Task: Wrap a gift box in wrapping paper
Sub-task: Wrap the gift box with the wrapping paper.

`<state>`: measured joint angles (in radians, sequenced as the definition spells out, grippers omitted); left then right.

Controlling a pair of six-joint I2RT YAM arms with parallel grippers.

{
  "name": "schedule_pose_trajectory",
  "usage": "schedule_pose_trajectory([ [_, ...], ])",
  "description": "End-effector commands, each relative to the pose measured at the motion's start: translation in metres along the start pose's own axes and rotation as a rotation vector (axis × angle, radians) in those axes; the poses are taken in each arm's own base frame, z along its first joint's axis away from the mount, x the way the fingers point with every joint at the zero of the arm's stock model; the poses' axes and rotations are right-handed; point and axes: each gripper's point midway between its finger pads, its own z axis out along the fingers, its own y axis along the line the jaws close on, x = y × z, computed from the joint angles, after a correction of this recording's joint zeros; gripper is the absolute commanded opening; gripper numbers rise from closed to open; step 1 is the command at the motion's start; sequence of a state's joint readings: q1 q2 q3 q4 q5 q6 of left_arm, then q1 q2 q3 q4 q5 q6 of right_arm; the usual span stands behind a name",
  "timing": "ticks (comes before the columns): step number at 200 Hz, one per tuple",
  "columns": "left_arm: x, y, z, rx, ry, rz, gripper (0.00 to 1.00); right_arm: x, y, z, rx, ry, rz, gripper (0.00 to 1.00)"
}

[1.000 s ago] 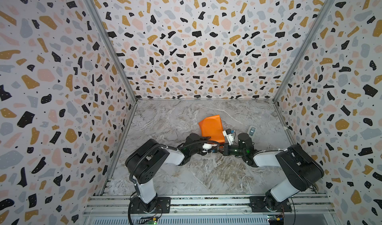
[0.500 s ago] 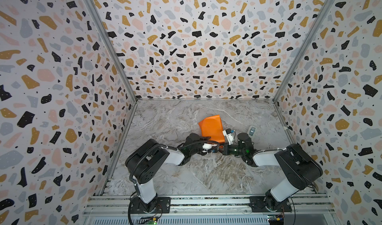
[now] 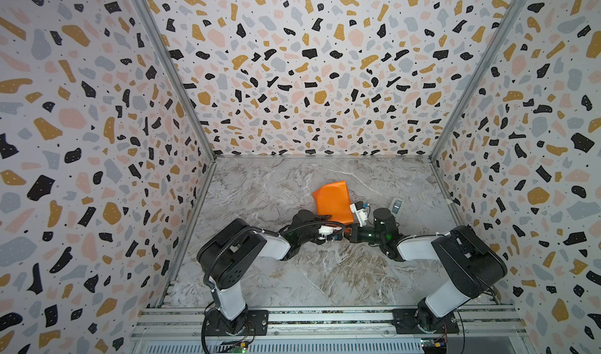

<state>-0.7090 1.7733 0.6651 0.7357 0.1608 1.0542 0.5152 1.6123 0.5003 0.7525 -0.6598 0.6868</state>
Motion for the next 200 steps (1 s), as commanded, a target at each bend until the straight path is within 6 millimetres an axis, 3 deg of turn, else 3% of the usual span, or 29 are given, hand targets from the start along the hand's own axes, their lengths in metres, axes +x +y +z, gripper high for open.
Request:
schedule_pose_trajectory([
  [1, 0.017, -0.029, 0.003, 0.104, 0.05, -0.034, 0.52, -0.014, 0.003, 0.002, -0.003, -0.029, -0.013, 0.0],
  [200, 0.016, -0.029, 0.004, 0.107, 0.046, -0.032, 0.51, -0.024, -0.003, 0.003, 0.009, -0.05, 0.005, 0.0],
])
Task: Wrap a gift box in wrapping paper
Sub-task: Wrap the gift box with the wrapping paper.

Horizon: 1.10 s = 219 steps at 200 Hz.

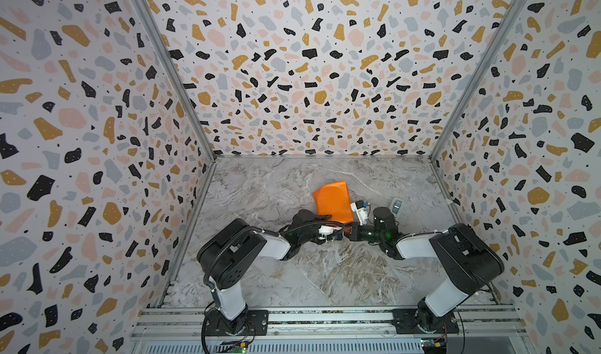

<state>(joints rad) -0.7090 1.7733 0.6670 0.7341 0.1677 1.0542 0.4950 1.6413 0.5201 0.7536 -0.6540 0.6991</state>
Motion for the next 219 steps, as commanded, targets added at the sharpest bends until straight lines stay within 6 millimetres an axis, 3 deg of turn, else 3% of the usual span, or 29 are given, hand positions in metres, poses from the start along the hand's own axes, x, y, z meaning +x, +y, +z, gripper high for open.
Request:
schedule_pose_trajectory([
  [1, 0.017, -0.029, 0.003, 0.103, 0.052, -0.031, 0.51, -0.016, 0.006, 0.002, -0.011, -0.035, -0.018, 0.0],
  [97, 0.016, -0.029, 0.004, 0.106, 0.049, -0.029, 0.51, -0.018, -0.004, 0.005, 0.034, -0.032, 0.027, 0.0],
  [178, 0.016, -0.03, 0.004, 0.109, 0.048, -0.028, 0.51, -0.021, -0.002, 0.007, 0.022, -0.043, 0.072, 0.0],
  [219, 0.016, -0.03, 0.004, 0.111, 0.045, -0.029, 0.51, -0.024, -0.001, 0.006, 0.021, -0.054, 0.113, 0.07],
])
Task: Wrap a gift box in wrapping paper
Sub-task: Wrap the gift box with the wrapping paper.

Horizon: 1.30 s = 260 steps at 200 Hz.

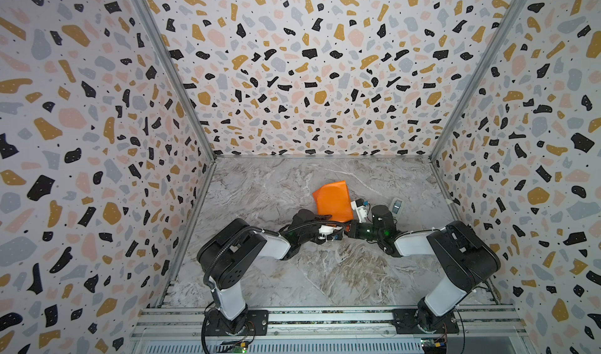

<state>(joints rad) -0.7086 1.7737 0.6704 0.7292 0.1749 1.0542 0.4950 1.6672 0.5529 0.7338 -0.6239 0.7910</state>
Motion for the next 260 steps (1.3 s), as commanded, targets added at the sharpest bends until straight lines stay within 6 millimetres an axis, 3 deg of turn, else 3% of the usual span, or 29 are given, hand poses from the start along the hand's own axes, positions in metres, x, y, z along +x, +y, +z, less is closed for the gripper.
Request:
schedule_pose_trajectory([
  [1, 0.017, -0.03, 0.004, 0.107, 0.051, -0.029, 0.51, -0.016, 0.008, 0.001, -0.011, -0.042, 0.014, 0.08],
  [169, 0.017, -0.03, 0.003, 0.108, 0.05, -0.028, 0.5, -0.024, 0.018, -0.01, -0.016, -0.081, 0.129, 0.29],
  [260, 0.017, -0.03, 0.004, 0.109, 0.052, -0.028, 0.49, -0.011, 0.0, -0.035, 0.06, -0.076, 0.116, 0.31],
])
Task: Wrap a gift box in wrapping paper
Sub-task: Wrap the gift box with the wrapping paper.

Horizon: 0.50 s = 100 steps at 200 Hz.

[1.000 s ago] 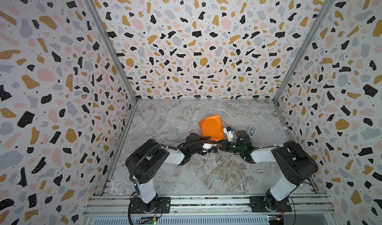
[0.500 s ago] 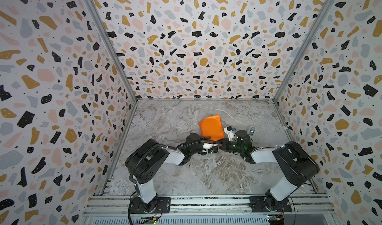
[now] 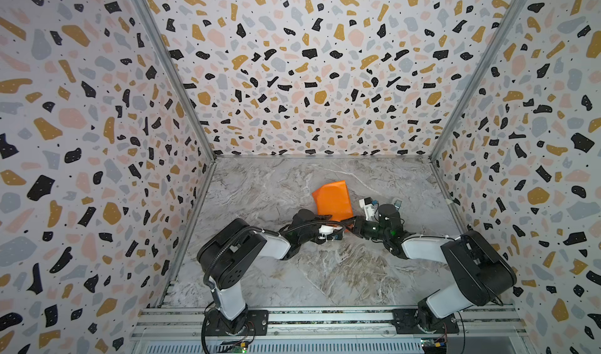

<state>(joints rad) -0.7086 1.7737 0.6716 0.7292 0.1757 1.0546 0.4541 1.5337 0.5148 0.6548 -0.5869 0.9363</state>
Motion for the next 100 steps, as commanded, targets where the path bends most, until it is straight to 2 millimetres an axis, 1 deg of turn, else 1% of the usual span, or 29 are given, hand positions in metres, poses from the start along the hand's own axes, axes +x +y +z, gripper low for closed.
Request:
schedule_pose_trajectory([
  [1, 0.017, -0.03, 0.004, 0.108, 0.052, -0.028, 0.49, 0.002, -0.003, -0.01, 0.024, -0.01, -0.038, 0.31],
  [12, 0.017, -0.03, 0.004, 0.109, 0.053, -0.028, 0.49, 0.006, -0.001, -0.012, 0.015, -0.002, -0.064, 0.31],
  [23, 0.017, -0.03, 0.004, 0.11, 0.052, -0.027, 0.49, 0.011, 0.002, -0.011, -0.002, 0.016, -0.086, 0.25],
  [36, 0.017, -0.03, 0.004, 0.11, 0.053, -0.028, 0.49, 0.016, 0.006, -0.007, -0.015, 0.039, -0.104, 0.18],
  [59, 0.017, -0.03, 0.004, 0.109, 0.053, -0.03, 0.49, 0.024, 0.012, 0.004, -0.022, 0.061, -0.13, 0.12],
  [75, 0.017, -0.03, 0.004, 0.11, 0.054, -0.029, 0.49, 0.025, 0.01, 0.01, -0.005, 0.058, -0.132, 0.1],
  [100, 0.017, -0.03, 0.003, 0.109, 0.053, -0.029, 0.49, 0.019, 0.009, 0.019, -0.011, 0.05, -0.127, 0.09],
])
